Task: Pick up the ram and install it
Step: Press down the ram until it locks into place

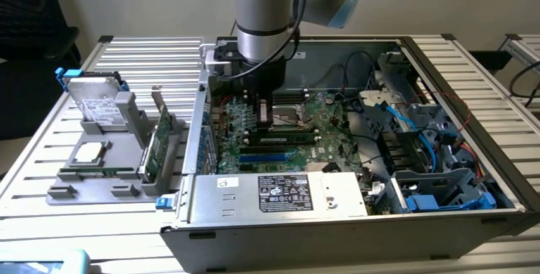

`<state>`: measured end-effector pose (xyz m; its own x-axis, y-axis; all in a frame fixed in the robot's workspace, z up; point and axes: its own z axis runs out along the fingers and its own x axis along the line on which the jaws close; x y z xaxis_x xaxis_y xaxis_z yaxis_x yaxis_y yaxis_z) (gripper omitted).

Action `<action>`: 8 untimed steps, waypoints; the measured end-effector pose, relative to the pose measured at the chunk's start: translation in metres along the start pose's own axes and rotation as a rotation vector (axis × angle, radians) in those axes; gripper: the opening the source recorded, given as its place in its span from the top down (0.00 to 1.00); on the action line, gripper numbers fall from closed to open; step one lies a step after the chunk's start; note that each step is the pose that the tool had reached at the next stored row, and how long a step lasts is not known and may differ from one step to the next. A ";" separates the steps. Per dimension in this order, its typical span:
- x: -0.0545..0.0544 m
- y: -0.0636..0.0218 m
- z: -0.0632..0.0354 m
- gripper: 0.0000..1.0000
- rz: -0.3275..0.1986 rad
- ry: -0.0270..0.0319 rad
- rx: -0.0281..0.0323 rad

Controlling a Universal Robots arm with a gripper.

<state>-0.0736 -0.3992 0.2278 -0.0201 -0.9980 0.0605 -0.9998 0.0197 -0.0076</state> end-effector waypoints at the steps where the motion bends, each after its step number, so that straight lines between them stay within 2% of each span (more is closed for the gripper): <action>1: 0.000 0.0001 0.0011 0.89 0.000 -0.0018 -0.0002; 5: 0.000 0.0002 0.0038 0.89 0.002 -0.0087 -0.0003; 7: 0.000 -0.0005 0.0016 0.89 0.002 -0.0126 0.0016; 8: 0.000 -0.0013 -0.0003 0.89 0.002 -0.0126 0.0012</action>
<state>-0.0723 -0.3994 0.2282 -0.0222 -0.9986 0.0479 -0.9997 0.0218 -0.0089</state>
